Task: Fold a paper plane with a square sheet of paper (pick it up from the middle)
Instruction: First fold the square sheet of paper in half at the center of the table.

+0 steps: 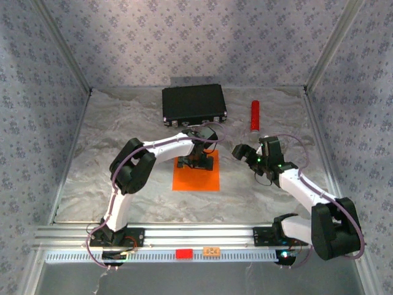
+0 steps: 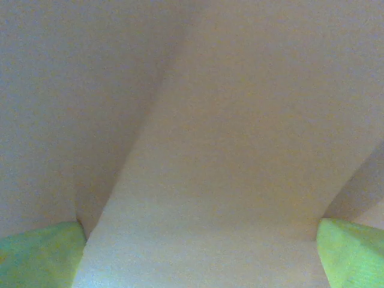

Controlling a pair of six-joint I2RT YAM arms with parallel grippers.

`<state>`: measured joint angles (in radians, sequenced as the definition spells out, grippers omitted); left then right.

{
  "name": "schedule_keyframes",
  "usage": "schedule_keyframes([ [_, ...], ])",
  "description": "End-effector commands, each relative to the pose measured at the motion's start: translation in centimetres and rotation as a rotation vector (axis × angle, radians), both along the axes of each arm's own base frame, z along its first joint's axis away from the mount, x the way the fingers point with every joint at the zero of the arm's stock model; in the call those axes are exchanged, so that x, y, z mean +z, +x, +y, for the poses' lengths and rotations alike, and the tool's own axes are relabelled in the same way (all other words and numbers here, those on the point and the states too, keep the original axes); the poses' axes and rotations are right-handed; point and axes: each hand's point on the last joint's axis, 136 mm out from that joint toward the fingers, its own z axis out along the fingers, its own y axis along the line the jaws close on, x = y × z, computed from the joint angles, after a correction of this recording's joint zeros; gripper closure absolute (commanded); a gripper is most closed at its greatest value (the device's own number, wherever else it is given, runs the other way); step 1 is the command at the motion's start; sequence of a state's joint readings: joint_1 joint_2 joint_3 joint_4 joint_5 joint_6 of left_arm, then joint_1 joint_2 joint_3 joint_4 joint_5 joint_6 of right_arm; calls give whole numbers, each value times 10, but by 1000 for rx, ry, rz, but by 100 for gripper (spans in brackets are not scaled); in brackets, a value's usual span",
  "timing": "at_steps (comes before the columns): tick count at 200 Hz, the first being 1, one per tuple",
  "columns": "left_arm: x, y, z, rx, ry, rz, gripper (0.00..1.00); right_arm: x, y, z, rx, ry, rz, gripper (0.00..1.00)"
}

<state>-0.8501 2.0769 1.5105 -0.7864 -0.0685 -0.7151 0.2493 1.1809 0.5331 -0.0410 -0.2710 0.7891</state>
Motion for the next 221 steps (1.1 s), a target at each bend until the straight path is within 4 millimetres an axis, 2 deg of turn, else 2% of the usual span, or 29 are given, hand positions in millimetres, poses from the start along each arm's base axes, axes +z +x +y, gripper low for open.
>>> schedule_keyframes([
  [1, -27, -16, 9, -3, 35, 84, 2, 12, 8, 6, 26, 5, -34, 1],
  [221, -40, -21, 16, -2, 99, 91, 5, 7, 7, 1, -4, -12, -4, 1],
])
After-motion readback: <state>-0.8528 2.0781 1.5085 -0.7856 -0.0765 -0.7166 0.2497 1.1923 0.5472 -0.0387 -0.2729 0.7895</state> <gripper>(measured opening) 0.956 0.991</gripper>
